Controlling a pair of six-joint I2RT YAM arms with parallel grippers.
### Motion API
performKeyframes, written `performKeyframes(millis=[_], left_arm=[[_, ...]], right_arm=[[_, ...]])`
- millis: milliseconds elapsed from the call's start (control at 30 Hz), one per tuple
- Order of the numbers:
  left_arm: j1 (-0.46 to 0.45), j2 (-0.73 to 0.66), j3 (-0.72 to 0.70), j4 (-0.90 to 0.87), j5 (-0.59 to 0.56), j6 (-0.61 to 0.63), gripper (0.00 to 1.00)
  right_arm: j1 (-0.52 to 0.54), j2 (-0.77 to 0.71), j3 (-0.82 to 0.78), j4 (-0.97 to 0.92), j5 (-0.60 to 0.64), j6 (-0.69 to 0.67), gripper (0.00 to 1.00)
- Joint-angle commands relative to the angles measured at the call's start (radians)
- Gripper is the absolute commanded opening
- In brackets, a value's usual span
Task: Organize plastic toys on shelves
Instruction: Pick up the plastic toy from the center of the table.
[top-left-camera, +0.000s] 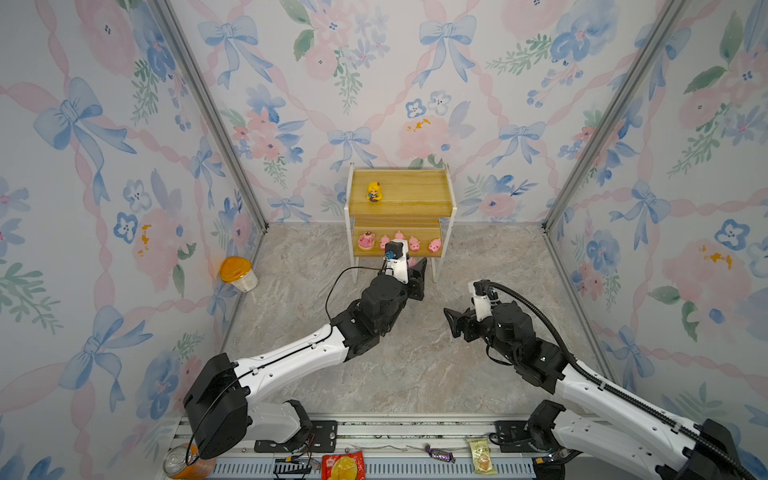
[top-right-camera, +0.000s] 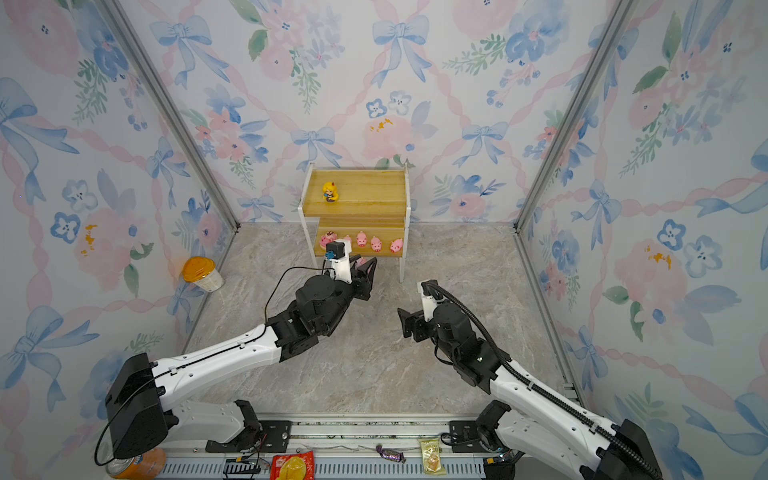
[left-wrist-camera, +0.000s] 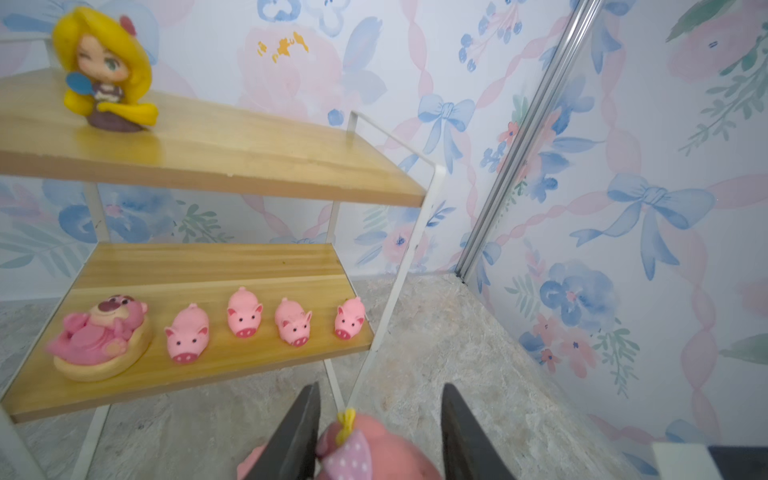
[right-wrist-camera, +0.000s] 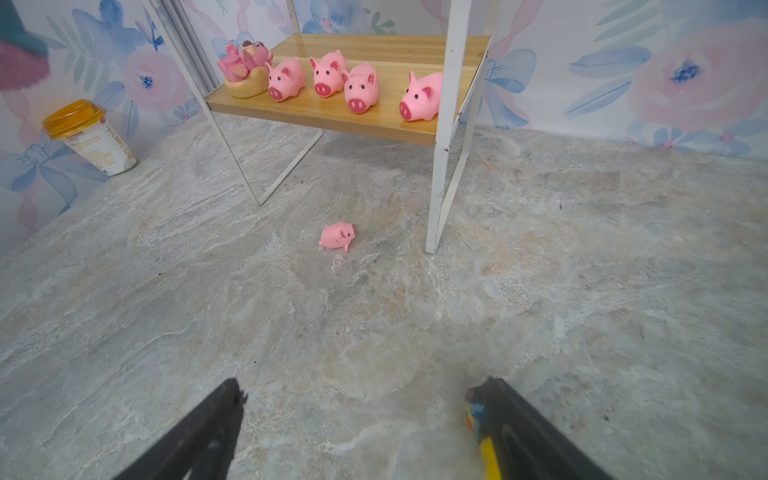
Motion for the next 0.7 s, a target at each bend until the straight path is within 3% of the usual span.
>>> performKeyframes(millis=[0,200,467,667], left_arm=[[-0.005,0.064,0.122,0.089,-0.048,0.074,0.32],[0.026,0.247,0.346,0.147,-0.096,0.156,0.32],[0.129,0.530,0.690,0.153,-0.079,0.157,0.32],[0.158,0.710,0.896,0.183,-0.084,0.179,0.32]], right_arm=[[0.009,-0.018,-0.020,0.033,0.012,0.011,0.93],[0.008,-0.010,-0.031,0.052,0.003,0.011,0.93],[0.006,-0.030,-0.057,0.078,-0.003,0.008,0.93],[0.004,-0.054,-0.081,0.114,-0.010,0.004,0.93]])
